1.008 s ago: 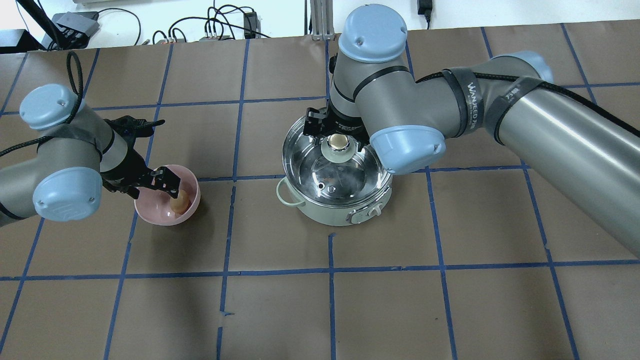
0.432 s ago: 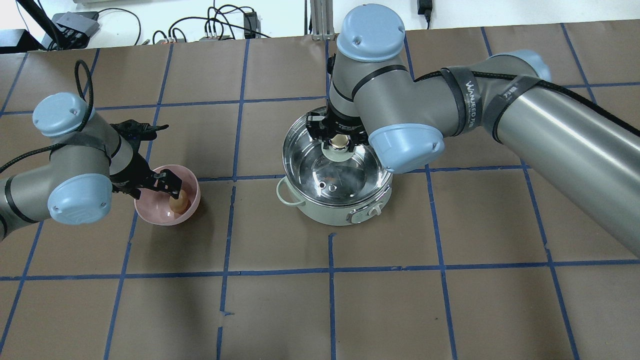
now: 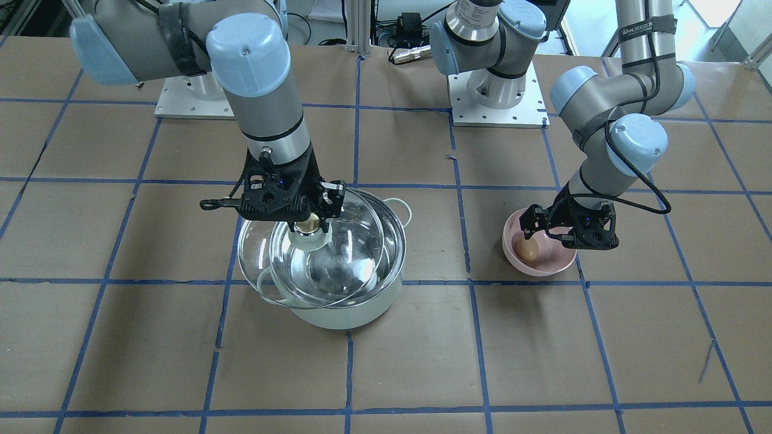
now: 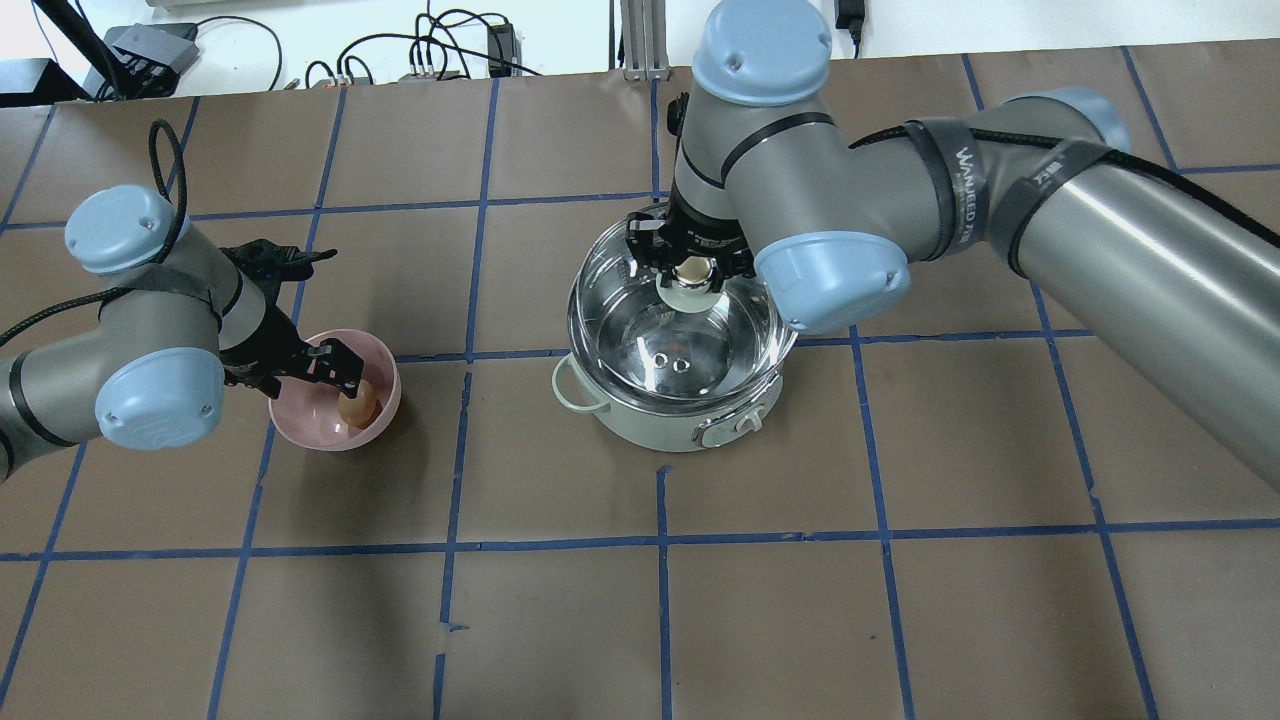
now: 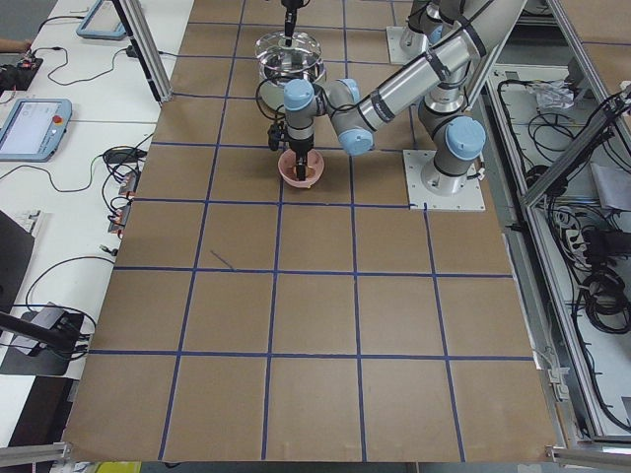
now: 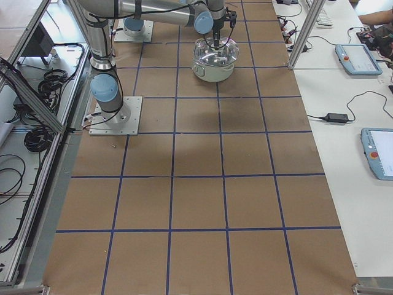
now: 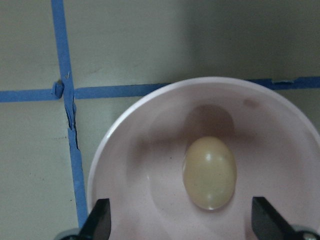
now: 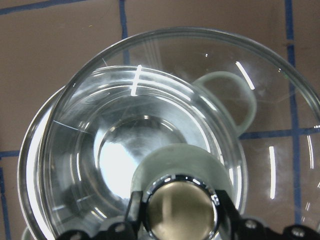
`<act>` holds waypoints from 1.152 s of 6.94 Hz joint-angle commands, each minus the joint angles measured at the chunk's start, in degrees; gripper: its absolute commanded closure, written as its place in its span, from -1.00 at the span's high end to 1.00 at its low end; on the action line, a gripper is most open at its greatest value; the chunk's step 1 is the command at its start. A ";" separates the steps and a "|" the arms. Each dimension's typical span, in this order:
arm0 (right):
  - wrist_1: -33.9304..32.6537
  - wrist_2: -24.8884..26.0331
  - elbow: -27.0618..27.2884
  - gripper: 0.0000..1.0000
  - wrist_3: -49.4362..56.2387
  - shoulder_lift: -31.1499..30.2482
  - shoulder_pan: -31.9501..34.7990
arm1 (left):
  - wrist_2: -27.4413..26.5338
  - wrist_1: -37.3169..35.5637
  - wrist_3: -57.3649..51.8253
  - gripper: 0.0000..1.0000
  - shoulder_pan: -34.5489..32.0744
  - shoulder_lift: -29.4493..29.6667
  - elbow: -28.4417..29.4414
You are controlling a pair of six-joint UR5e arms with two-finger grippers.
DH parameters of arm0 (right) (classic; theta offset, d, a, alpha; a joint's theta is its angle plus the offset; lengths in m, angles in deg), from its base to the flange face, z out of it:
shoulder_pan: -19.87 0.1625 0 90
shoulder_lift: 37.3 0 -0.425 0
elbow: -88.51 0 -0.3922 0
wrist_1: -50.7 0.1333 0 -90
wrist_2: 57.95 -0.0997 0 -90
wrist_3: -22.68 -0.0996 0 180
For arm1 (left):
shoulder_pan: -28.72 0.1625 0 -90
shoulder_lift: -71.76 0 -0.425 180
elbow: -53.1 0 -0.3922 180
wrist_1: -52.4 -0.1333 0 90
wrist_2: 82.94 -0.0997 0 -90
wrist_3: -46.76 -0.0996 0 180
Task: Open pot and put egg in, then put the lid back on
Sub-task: 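Lift the glass lid with the right gripper and carry it off the pot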
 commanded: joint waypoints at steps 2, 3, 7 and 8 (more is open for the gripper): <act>13.84 0.10 -0.11 -0.52 18.82 -8.33 -14.38 | -3.44 0.03 6.81 0.97 -3.63 0.41 0.18; 19.02 0.28 0.06 -0.55 23.32 -10.80 -17.47 | -3.44 0.03 6.65 0.97 -4.00 0.33 0.27; 22.23 2.92 0.59 -0.57 24.25 -13.28 -17.76 | -3.62 0.03 6.47 0.96 -4.01 1.38 0.80; 22.23 2.92 0.59 -0.57 24.42 -13.63 -17.85 | -3.79 0.03 6.38 0.96 -4.01 2.08 0.88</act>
